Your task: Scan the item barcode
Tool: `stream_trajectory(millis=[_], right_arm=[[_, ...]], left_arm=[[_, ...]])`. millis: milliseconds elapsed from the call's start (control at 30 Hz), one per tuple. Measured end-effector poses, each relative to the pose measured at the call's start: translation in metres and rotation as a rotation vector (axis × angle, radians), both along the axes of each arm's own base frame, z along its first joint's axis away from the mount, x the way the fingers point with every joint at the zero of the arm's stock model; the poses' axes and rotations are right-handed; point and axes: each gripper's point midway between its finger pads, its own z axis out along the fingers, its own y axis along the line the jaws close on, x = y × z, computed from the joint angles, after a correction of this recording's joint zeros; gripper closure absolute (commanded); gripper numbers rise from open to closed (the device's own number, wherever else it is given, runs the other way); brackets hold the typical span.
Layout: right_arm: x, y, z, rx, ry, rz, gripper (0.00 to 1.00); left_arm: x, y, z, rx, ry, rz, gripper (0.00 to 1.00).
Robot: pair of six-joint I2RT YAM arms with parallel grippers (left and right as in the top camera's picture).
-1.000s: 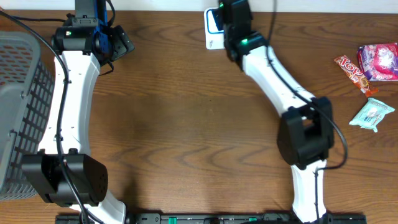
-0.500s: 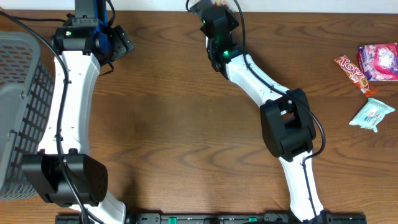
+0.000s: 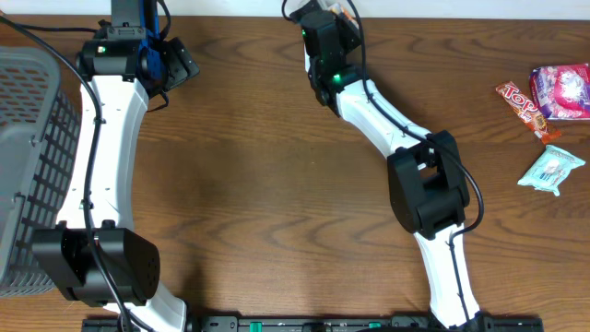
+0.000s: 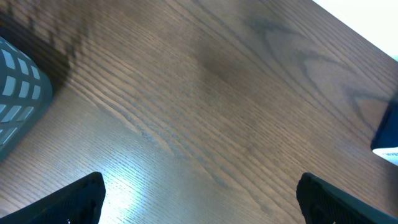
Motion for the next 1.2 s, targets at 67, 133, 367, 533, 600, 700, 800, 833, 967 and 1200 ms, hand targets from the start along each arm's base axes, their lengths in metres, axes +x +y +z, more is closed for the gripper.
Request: stream_trajectory(millis=[67, 133, 367, 533, 600, 700, 800, 833, 967, 1200], right_arm=[[-0.001, 0.002, 0.000, 0.007, -0.001, 0.003, 0.99], [-0.002, 0.002, -0.001, 0.024, -0.001, -0.011, 0.99], [-0.008, -0.072, -0.044, 0.118, 0.165, -0.193, 0.99], [-0.022, -0.200, -0.074, 0.274, 0.253, -0.513, 0.99], [-0.033, -0.251, -0.078, 0.317, 0.263, -0.635, 0.99], [-0.050, -0.312, -0.073, 0.359, 0.254, -0.772, 0.99], [-0.066, -0.351, -0.062, 0.378, 0.245, -0.855, 0.99], [-0.070, -0.358, -0.059, 0.381, 0.247, -0.870, 0.99], [-0.088, -0.390, -0.056, 0.388, 0.260, -0.939, 0.99], [-0.127, -0.446, -0.065, 0.397, 0.314, -1.076, 0.55]], left_arm=[[0.000, 0.000, 0.000, 0.000, 0.000, 0.000, 0.02], [0.000, 0.000, 0.000, 0.000, 0.000, -0.001, 0.02], [0.000, 0.000, 0.000, 0.000, 0.000, 0.000, 0.02], [0.000, 0.000, 0.000, 0.000, 0.000, 0.000, 0.02], [0.000, 0.000, 0.000, 0.000, 0.000, -0.001, 0.02], [0.000, 0.000, 0.000, 0.000, 0.000, 0.000, 0.02], [0.000, 0.000, 0.000, 0.000, 0.000, -0.001, 0.02], [0.000, 0.000, 0.000, 0.000, 0.000, 0.000, 0.02], [0.000, 0.000, 0.000, 0.000, 0.000, -0.001, 0.02], [0.000, 0.000, 0.000, 0.000, 0.000, 0.000, 0.02]])
